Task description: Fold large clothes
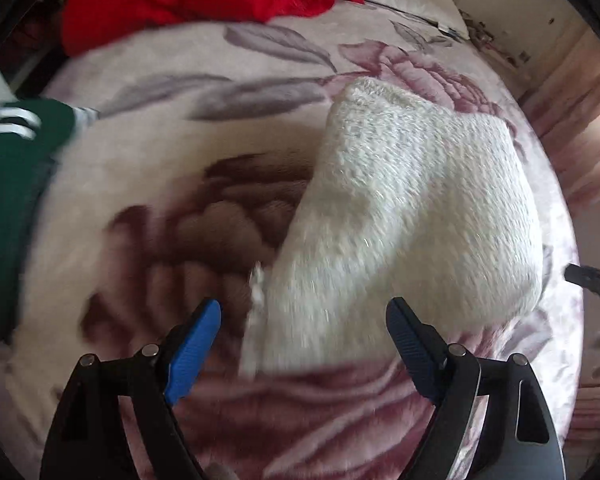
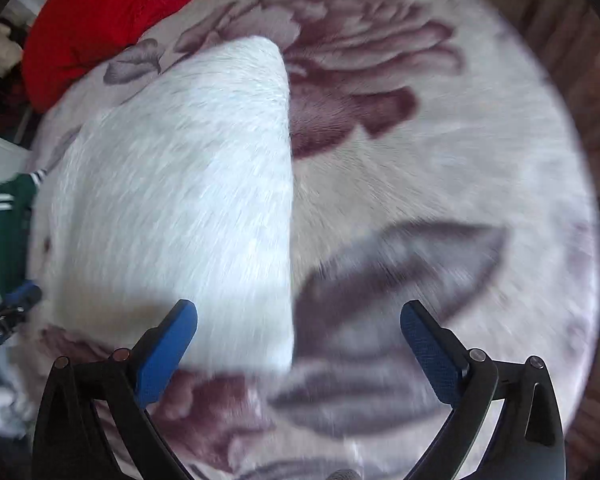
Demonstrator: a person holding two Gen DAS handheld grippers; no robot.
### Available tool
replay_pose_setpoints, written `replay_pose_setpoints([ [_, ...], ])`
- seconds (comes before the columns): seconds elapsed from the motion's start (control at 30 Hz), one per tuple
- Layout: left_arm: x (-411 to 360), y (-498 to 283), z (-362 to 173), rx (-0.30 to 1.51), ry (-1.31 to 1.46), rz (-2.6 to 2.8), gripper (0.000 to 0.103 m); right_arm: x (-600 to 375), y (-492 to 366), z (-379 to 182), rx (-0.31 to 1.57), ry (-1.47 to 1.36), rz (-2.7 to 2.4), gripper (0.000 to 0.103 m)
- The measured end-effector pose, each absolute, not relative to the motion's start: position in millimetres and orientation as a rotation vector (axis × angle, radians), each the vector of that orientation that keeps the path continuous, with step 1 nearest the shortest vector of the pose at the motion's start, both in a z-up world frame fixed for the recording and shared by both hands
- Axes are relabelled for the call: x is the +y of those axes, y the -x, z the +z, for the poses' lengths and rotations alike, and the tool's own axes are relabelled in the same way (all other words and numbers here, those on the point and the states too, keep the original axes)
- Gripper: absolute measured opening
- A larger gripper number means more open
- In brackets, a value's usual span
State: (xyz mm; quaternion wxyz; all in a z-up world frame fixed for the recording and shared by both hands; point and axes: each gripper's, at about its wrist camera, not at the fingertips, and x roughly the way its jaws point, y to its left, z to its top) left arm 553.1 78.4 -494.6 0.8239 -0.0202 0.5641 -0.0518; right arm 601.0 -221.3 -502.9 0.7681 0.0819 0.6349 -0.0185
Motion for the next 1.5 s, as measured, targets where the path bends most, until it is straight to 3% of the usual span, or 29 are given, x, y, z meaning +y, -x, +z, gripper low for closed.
replay_pose_setpoints([
  [0.07, 74.7, -534.2, -475.6, 1.161, 0.046, -0.103, 0.103, -196.7, -568.6, -477.4, 1.306, -0.052, -0.122, 0.103],
  [1.0, 17.1, -300.6, -165.9, 0.804, -0.057, -0.048, 0.103, -161.1, -329.9, -148.4, 0.903, 0.052, -0.286, 0.103],
  [1.5, 10.5, -209.0, -85.2, 0.665, -0.020, -0.037, 0.103, -155.1, -200.3, -27.8, 0.745, 0.030, -0.267, 0.103],
])
